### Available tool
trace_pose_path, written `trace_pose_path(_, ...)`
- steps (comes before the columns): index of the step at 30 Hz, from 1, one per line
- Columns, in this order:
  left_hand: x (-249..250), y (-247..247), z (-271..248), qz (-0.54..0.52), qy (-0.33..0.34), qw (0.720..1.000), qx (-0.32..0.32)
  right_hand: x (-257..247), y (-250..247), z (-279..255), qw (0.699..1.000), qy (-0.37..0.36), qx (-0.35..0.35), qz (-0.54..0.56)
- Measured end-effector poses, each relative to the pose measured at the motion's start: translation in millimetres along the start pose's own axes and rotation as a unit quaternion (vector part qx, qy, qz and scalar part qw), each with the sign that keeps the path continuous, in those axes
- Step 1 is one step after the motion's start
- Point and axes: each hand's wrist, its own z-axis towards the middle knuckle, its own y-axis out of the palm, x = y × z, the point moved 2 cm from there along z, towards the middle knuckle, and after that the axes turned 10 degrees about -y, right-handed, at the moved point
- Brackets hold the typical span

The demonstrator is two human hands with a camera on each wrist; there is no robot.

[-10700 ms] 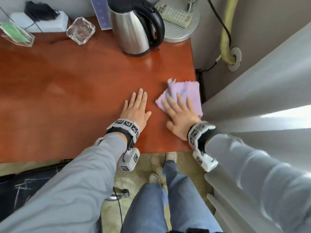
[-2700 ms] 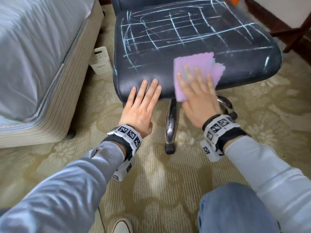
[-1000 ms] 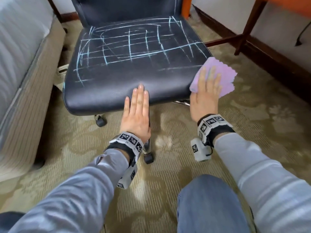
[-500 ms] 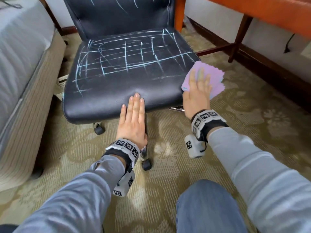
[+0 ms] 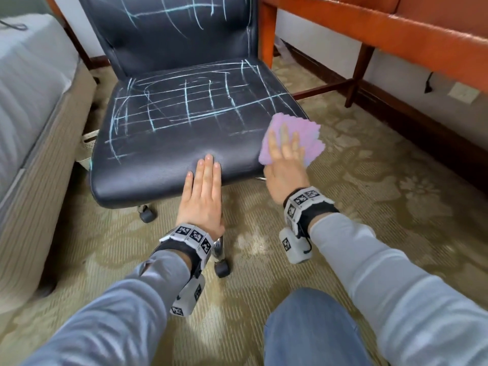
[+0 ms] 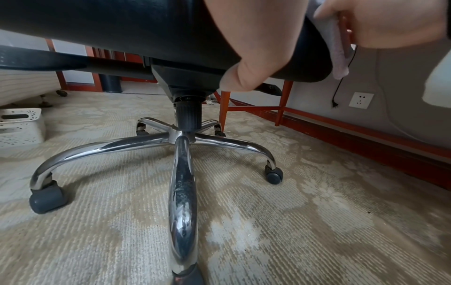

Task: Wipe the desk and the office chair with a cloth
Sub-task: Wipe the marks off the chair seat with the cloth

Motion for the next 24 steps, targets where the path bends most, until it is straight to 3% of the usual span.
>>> trace_pose_path(3,0,0,0,0.009,0.000,1.000,0.005,-13,8,-12,0.994,-0.095,-0.036,-0.033)
trace_pose_path(6,-3,2,0,0.016,0.007,1.000,0.015,-2,3,-8,0.991,-0.109,-0.049,-0.062)
trace_pose_path(11,-6,1,1,0.024,0.013,1.000,0.006,25,-11,14,0.998,0.052,0.016,-0.013)
trace_pose_path(13,-7,-1,0,0.027,0.015,1.000,0.003,19,-13,15,0.997,0.074,0.012,-0.008)
trace_pose_path(17,-12,-2,-2,0.034,0.020,0.999,-0.003,-23,2,-3,0.991,-0.116,-0.042,-0.054)
trace_pose_path(19,-17,-3,-2,0.032,0.025,0.999,-0.012,-21,2,-5,0.983,-0.161,-0.053,-0.076)
trace_pose_path(24,-33,-4,-3,0.019,0.037,0.999,-0.019,11,-10,4,0.999,0.003,0.017,-0.035)
